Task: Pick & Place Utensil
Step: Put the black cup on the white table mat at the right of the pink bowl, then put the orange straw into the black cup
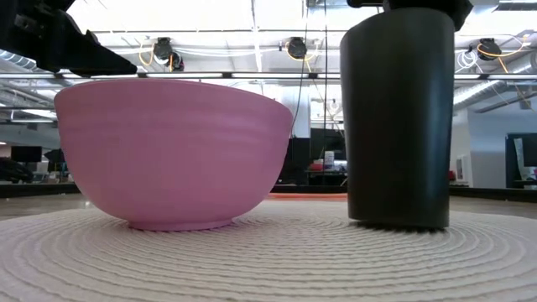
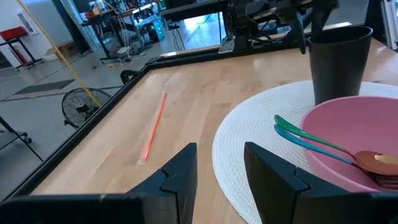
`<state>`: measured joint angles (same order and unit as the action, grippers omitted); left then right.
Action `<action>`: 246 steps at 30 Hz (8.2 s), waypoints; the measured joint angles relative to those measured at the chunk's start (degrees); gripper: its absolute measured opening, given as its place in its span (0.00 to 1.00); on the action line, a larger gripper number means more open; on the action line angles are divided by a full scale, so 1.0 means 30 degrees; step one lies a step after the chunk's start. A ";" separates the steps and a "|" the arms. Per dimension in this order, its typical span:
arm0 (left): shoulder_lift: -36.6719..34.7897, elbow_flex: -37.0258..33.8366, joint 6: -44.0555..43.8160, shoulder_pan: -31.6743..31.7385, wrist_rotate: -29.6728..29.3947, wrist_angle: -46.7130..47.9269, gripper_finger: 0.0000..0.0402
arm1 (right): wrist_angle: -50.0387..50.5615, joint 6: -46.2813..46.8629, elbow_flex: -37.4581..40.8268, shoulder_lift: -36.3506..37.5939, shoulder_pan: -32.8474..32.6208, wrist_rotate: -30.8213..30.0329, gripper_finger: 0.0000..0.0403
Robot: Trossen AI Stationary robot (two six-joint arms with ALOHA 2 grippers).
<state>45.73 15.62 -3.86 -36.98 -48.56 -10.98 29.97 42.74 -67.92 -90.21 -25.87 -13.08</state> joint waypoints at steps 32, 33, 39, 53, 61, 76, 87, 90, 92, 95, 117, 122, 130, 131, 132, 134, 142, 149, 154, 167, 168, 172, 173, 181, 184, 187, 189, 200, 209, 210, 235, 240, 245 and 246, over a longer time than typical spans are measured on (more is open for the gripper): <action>-0.0007 0.0000 -0.0020 -0.0003 -0.0007 0.0039 0.34 | -0.1270 -0.8432 -0.0041 0.2896 0.1532 -0.4535 0.38; -0.0007 0.0000 -0.0102 -0.0005 -0.0007 0.0053 0.34 | -0.1237 -0.8935 -0.0036 0.3022 0.2128 -0.4267 0.37; -0.0007 0.0000 -0.0118 -0.0006 -0.0007 0.0138 0.34 | -0.1889 -1.2884 -0.0036 0.3060 0.6753 0.0702 0.36; -0.0007 0.0000 0.0213 0.0742 -0.0350 0.0173 0.34 | -0.3551 -1.9372 -0.0036 0.1607 1.5670 0.9417 0.36; -0.0007 0.0000 0.0344 0.2298 -0.0283 0.0182 0.34 | -0.3412 -2.1432 -0.0757 -0.0969 1.7761 1.1160 0.36; -0.0007 0.0000 0.0102 0.3739 0.1848 0.0411 0.34 | 0.0918 -2.3021 -0.6862 -0.7211 1.8120 1.2983 0.36; 0.0001 0.0000 -0.0401 0.3732 0.1891 0.1035 0.34 | 0.1319 -2.1934 -0.7839 -0.9173 1.7908 1.2916 0.36; 0.0001 0.0000 -0.0403 0.3732 0.1894 0.1035 0.34 | 0.1023 -2.1318 -0.7825 -0.9603 1.7915 1.2881 0.36; 0.0001 0.0000 -0.0474 0.3732 0.1891 0.1029 0.34 | 0.0660 -2.0981 -0.7961 -0.9934 1.7850 1.2870 0.36; 0.0001 0.0000 -0.0628 0.3732 0.1887 0.1035 0.34 | 0.0927 -2.0495 -0.8529 -1.0315 1.7835 1.2819 0.36; 0.0001 0.0000 -0.0974 0.3732 0.2244 0.1166 0.34 | 0.3068 -1.8962 -0.9092 -1.0550 1.7153 0.8362 0.36; 0.0001 0.0000 -0.1129 0.3732 0.2244 0.1166 0.34 | 0.2949 -1.8073 -0.9092 -1.0550 1.6968 0.8362 0.36; 0.0001 0.0000 -0.1147 0.3732 0.2364 0.1173 0.34 | 0.2557 -1.7135 -0.9087 -1.0887 1.6563 0.8364 0.36; 0.0001 0.0000 -0.1212 0.3732 0.2368 0.1180 0.34 | 0.2337 -1.7027 -0.9111 -1.1046 1.6579 0.8324 0.36; 0.0001 0.0000 -0.1285 0.3732 0.2368 0.1192 0.34 | 0.2215 -1.6904 -0.9114 -1.1166 1.6612 0.8346 0.36; 0.0001 0.0000 -0.1403 0.3724 0.2382 0.1303 0.34 | 0.2348 -1.6661 -0.9065 -1.1307 1.6655 0.8210 0.36; 0.0001 0.0000 -0.1413 0.3710 0.2688 0.1341 0.34 | 0.2952 -1.5969 -0.9078 -1.1264 1.6525 0.6048 0.31; 0.0001 0.0000 -0.1421 0.3710 0.2681 0.1328 0.34 | 0.3589 -1.5743 -0.9136 -1.1661 1.6407 0.5286 0.24; 0.0001 0.0000 -0.1470 0.3710 0.2703 0.1326 0.34 | 0.4106 -1.5994 -0.9143 -1.1723 1.6331 0.4808 0.18; 0.0001 0.0000 -0.1492 0.3710 0.2718 0.1311 0.34 | 0.5074 -1.6266 -0.9107 -1.1795 1.6291 0.4860 0.02; 0.0001 0.0000 -0.1548 0.3710 0.2721 0.1311 0.34 | 0.5088 -1.6284 -0.9105 -1.1795 1.6283 0.4860 0.01; 0.0001 0.0000 -0.1721 0.3710 0.2732 0.1304 0.34 | 0.5115 -1.6322 -0.9092 -1.1803 1.6283 0.4860 0.01; 0.0001 0.0000 -0.1767 0.3710 0.2732 0.1304 0.34 | 0.5119 -1.6342 -0.9088 -1.1794 1.6283 0.4860 0.01; 0.0001 0.0000 -0.1778 0.3710 0.2732 0.1290 0.34 | 0.5314 -1.6479 -0.8955 -1.0915 1.6277 0.4867 0.00; -0.0007 -0.0001 -0.1778 0.3710 0.2732 0.1289 0.34 | 0.5326 -1.6479 -0.8937 -1.0104 1.6276 0.4872 0.00; -0.0007 -0.0001 -0.1784 0.3710 0.2732 0.1283 0.34 | 0.5097 -1.6479 -0.8990 -0.9236 1.6258 0.4885 0.00; -0.0007 -0.0002 -0.1785 0.3710 0.2732 0.1288 0.34 | 0.5168 -1.6479 -0.8981 -0.8671 1.6235 0.4906 0.00; -0.0001 -0.0007 -0.1792 0.3710 0.2732 0.1268 0.34 | 0.3218 -1.6472 -0.8455 -0.4144 1.6065 0.5972 0.00; -0.0002 -0.0007 -0.1792 0.3710 0.2705 0.1132 0.34 | -0.0944 -1.5798 -0.3455 0.1599 1.5815 0.6454 0.00; -0.0004 -0.0007 -0.1784 0.3712 0.2691 0.1068 0.34 | -0.1671 -1.5557 -0.2667 0.2346 1.5763 0.6448 0.00; -0.0007 -0.0007 -0.0923 0.3783 0.2696 -0.1245 0.34 | -1.7271 -1.2963 0.9194 1.3165 1.0529 0.6411 0.00; -0.0007 -0.0007 -0.0976 0.3783 0.2703 -0.1326 0.34 | -1.8975 -1.3004 0.9194 1.3180 0.9214 0.6404 0.00; -0.0007 -0.0007 -0.1202 0.3783 0.2703 -0.1319 0.34 | -2.0191 -1.3029 0.9194 1.3172 0.7819 0.6382 0.00; -0.0007 -0.0007 -0.1209 0.3783 0.2709 -0.1313 0.34 | -2.0348 -1.3071 0.9194 1.3134 0.7525 0.6382 0.00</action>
<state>45.71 15.59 -7.49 -25.63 -40.43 -14.92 -31.07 3.52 -40.34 -50.81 -3.29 6.07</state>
